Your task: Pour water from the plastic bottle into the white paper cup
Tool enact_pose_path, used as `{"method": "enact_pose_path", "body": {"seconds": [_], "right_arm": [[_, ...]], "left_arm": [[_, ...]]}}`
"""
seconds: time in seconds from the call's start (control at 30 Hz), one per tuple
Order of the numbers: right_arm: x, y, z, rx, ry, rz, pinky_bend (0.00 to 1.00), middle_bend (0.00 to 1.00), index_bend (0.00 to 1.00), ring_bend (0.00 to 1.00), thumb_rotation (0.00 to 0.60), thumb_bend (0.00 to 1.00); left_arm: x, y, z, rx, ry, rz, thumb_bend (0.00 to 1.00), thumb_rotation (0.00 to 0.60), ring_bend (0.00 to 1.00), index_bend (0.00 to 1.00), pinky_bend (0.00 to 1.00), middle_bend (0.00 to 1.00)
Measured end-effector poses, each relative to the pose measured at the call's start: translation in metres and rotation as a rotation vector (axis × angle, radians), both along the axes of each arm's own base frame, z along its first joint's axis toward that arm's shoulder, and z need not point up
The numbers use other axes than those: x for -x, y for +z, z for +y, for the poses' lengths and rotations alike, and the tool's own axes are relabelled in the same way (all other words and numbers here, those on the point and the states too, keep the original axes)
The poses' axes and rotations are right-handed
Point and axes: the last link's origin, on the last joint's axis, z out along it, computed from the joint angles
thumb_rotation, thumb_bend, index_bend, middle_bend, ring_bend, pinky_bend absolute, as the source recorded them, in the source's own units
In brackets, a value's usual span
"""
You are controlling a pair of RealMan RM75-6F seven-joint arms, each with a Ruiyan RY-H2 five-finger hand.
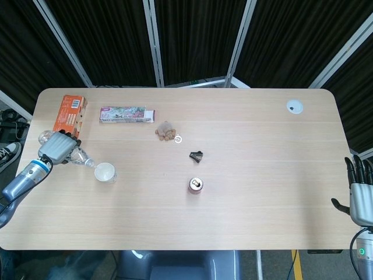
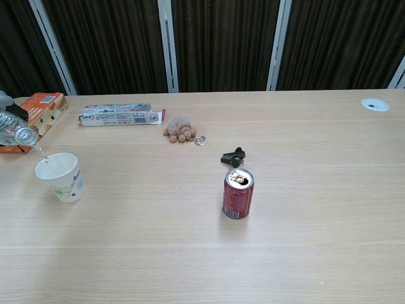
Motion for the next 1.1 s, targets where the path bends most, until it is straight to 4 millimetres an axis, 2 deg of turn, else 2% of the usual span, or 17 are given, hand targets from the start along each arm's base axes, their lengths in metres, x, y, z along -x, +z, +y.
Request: {"method": "enact_pose_path", "body": {"seconds": [0.4,0.6,0.9,1.1], "right_arm": [[0.001,0.0,0.0,-0.001,-0.004,0.003,0.0,0.0,0.0,0.0,0.6,0.0],[0.001,0.0,0.0,0.0,-0.005,0.002,0.0,0.0,0.0,0.0,0.6,0.0],[0.0,-0.001,0.0,-0.003,-0.003,0.004,0.0,0.0,0.0,0.0,0.6,0.0],[0.0,-0.001,-0.001,-0.004,-0.006,0.004,0.0,0.0,0.0,0.0,0.6,0.0]], "left_arm": [[0.0,0.0,-0.001,-0.006,0.019,-0.061,0.4,0.6,0.37,0.55,0.36,0.46],[-0.001,0.003,-0.001,-0.012,0.062,-0.171,0.38,0.6,0.37,0.55,0.36,0.46],[-0.007,0.012,0.001,-0.031,0.202,-0.526,0.37,0.6,0.37,0.57,0.36,0.46],[-0.027,0.007,0.002,0.001,0.301,-0.865,0.35,0.6,0.37,0.57,0.36,0.46]]}}
